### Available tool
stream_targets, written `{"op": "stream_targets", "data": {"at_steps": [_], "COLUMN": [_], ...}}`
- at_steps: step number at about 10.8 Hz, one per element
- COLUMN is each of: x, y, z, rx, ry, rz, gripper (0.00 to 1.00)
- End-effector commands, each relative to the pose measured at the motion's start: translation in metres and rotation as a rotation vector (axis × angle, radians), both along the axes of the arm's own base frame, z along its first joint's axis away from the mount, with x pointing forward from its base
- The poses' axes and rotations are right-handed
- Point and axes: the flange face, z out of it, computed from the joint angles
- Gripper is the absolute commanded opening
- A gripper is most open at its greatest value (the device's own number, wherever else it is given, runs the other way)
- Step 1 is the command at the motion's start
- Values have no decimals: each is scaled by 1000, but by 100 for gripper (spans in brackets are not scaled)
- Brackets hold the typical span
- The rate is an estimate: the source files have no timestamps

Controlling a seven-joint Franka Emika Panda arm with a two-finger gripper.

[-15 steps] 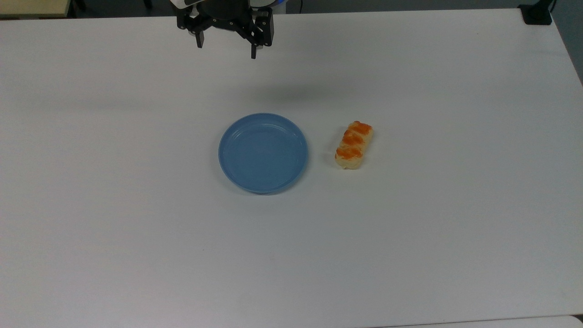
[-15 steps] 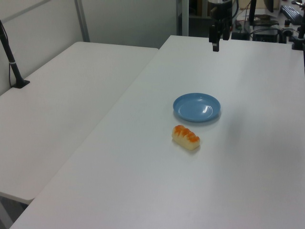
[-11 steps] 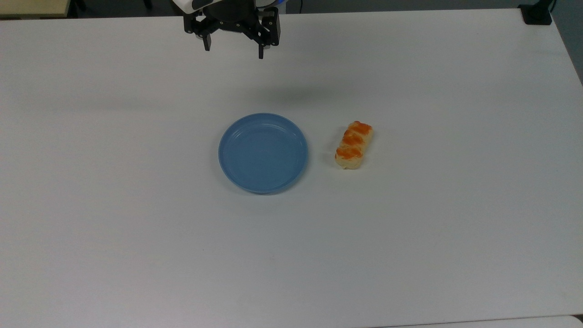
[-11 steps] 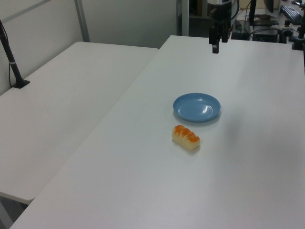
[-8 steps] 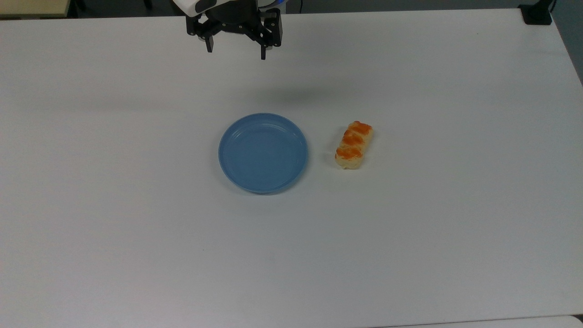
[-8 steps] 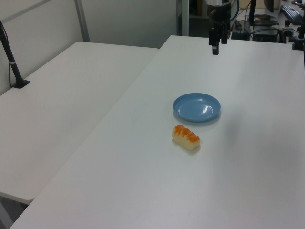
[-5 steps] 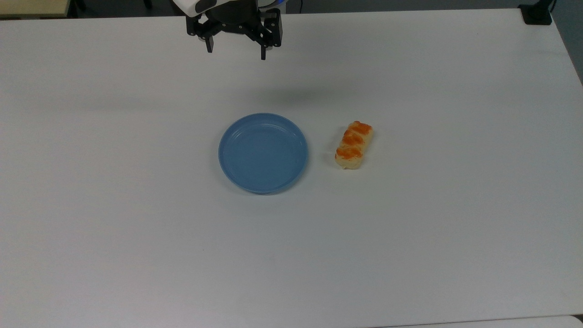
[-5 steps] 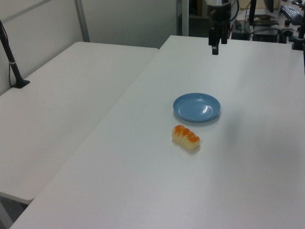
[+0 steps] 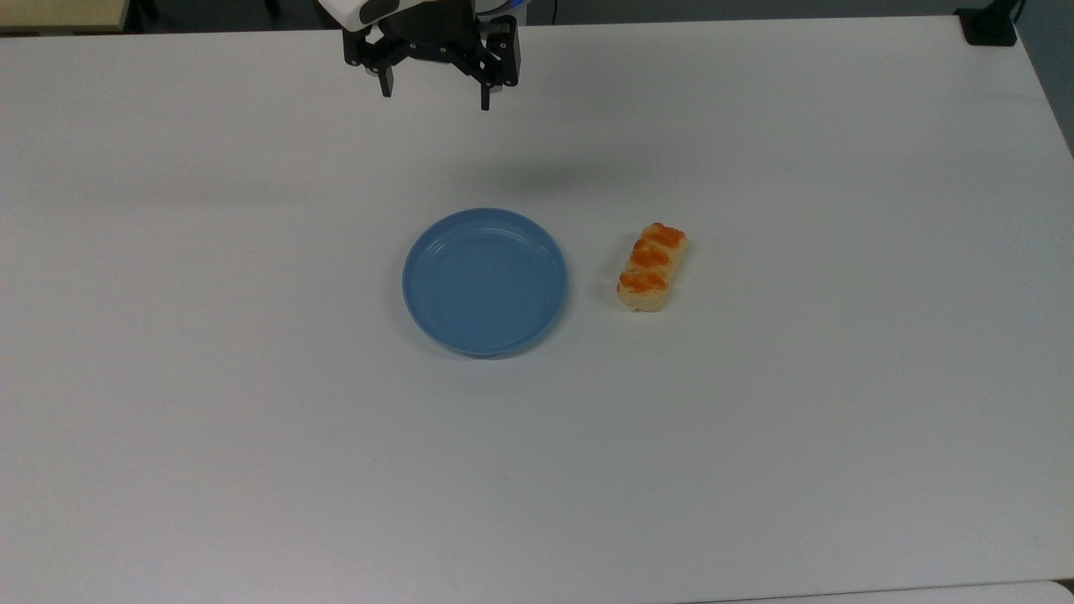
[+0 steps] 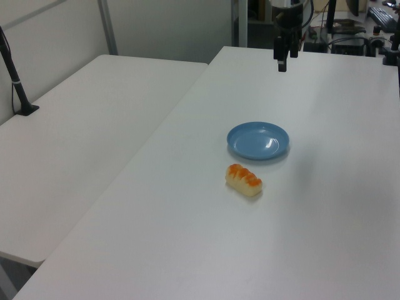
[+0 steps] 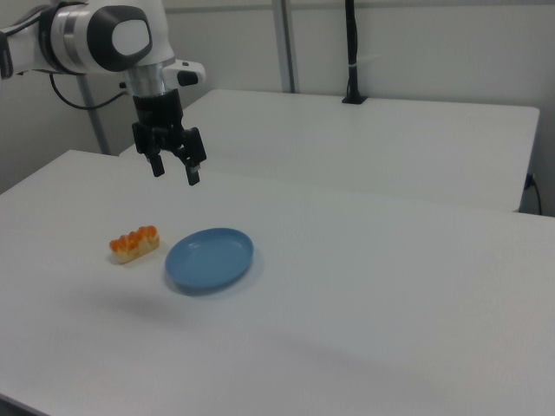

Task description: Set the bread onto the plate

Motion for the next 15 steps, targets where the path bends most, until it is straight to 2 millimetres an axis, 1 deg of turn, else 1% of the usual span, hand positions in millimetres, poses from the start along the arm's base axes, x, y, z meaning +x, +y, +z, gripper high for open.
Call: {"op": "stream_targets", "data": {"at_steps": [1, 6, 7, 8, 9, 10, 11, 13, 14, 15], "x": [-4, -4, -3, 1, 7, 11, 16, 28, 29, 29], "y": [4, 13, 25, 47, 68, 107, 137, 194, 218, 239], "z": [0, -5, -13, -22, -27, -42, -64, -115, -148, -179], "rx": [22, 22, 21, 32, 56, 59, 59, 69, 60, 47], "ry": [-12, -2, 11, 12, -26, -41, -46, -80, -67, -60], "rz": [13, 16, 14, -5, -75, -113, -158, -211, -208, -197], "gripper": [100, 100, 100, 100, 100, 100, 100, 100, 100, 100]}}
